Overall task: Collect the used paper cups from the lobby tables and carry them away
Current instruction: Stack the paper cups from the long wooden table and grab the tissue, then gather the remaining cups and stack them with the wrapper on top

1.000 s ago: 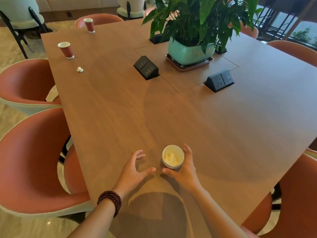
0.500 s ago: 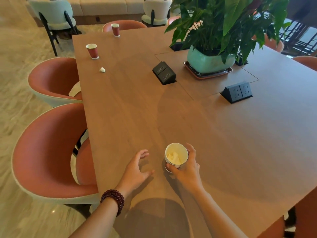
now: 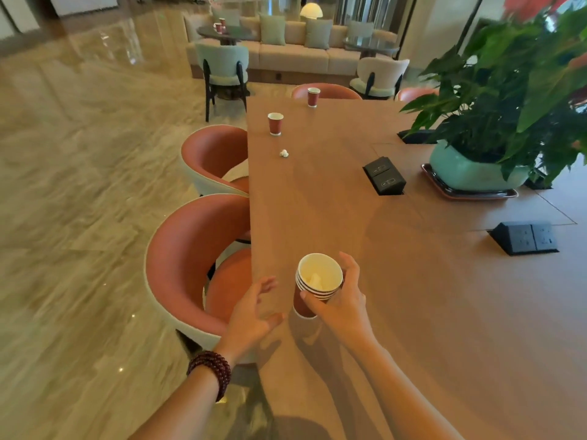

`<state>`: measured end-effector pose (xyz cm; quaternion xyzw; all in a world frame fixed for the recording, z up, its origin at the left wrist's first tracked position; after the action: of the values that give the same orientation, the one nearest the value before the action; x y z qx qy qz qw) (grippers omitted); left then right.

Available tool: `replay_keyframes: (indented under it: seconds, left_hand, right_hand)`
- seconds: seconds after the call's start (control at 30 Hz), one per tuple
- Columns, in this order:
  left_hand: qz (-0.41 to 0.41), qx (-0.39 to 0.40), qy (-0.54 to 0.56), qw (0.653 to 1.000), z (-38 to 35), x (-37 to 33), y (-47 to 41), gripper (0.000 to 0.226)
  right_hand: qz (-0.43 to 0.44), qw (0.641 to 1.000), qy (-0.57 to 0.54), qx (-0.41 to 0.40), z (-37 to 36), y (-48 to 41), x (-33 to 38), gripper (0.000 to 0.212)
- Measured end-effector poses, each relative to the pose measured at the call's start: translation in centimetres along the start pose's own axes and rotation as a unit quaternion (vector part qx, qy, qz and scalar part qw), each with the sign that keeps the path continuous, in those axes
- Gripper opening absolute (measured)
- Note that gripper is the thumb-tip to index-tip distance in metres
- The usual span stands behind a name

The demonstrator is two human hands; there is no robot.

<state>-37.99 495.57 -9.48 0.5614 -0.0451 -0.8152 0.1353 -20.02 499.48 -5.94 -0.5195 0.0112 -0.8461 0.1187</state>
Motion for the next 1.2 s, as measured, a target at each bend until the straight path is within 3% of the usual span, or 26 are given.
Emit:
replay_keyframes:
  seconds: [0.4,0.6,0.77,1.07,1.2]
  left_hand:
    - [-0.031,-0.013,0.047,0.998,16.7,3.8,4.8,0.072]
    - [-0.034,-0.051,0.038,0.997,25.4,6.8,6.6,0.066]
    - [-0.016,-0.102,0.073,0.992,31.0,9.8,7.3,0.063]
    - [0.016,-0.153,0.095,0.984,38.2,13.3,3.2,0.061]
    - [0.026,-0.186,0.09,0.978,41.9,14.2,-0.5,0.066]
  right_hand:
    - [0.061,0.997,-0.024,0.031,-16.2,2.1,13.1,0.089]
    - [0.065,0.994,-0.047,0.08,-25.4,2.7,18.3,0.093]
    - [0.091,0.987,-0.048,0.123,-31.2,2.6,21.5,0.083]
    - [0.119,0.966,-0.121,0.194,-38.7,-2.5,24.4,0.093]
    - [0.111,0.966,-0.133,0.191,-41.5,-6.9,25.0,0.087]
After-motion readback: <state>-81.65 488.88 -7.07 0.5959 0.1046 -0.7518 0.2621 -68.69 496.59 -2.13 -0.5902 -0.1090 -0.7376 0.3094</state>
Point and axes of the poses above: each hand's wrist, its own y-axis away from the middle knuckle, its own z-axis out of the back of the hand, x = y × z, the point moved 4 cm from there along -y, towards the middle knuckle, and after that the axes turned 9 degrees about z, right-handed, at the moved point
